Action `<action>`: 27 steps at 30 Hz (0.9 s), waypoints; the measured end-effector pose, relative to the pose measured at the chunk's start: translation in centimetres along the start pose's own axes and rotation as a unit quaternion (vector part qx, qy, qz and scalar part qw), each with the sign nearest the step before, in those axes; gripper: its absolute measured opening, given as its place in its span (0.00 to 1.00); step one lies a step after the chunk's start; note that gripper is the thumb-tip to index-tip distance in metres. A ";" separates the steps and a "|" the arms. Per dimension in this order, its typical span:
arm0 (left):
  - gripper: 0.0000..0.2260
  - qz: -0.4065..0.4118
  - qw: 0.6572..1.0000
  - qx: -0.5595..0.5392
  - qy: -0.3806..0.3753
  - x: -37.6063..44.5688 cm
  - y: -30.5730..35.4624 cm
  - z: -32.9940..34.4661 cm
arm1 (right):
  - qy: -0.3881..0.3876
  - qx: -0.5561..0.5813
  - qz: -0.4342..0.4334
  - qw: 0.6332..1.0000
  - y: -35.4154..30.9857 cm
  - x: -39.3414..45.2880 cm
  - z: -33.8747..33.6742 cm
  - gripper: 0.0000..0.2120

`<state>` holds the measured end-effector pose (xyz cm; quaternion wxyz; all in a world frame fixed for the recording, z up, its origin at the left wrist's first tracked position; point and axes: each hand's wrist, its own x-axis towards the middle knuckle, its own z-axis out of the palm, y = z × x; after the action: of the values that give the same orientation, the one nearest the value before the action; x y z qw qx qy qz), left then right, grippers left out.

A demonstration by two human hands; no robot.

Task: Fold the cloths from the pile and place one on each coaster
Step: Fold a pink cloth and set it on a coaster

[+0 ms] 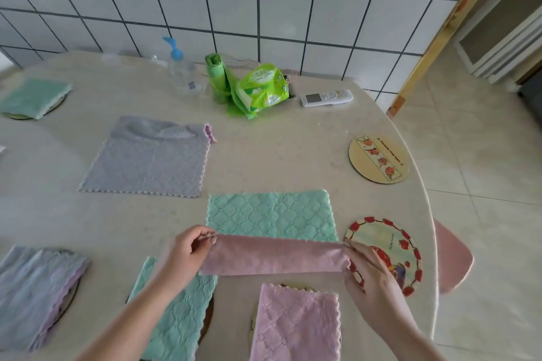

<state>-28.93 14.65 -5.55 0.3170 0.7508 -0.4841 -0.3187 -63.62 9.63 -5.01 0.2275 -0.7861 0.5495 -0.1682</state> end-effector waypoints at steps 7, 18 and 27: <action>0.04 -0.044 0.998 0.043 0.008 3.2 0.1 0.3 | -0.092 0.007 0.042 0.995 -0.5 7.8 0.4 0.20; 0.11 -0.108 0.991 0.081 -0.001 8.0 -0.3 1.0 | -0.108 -0.031 0.063 0.992 -0.3 12.3 2.0 0.21; 0.11 -0.145 0.982 0.123 0.004 9.9 -0.2 1.3 | -0.116 -0.059 0.050 0.990 0.0 14.0 3.2 0.22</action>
<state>-26.56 5.33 -8.17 0.1745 0.8477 -0.4041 -0.2960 -57.20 -3.01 -7.49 0.2513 -0.7837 0.5672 -0.0320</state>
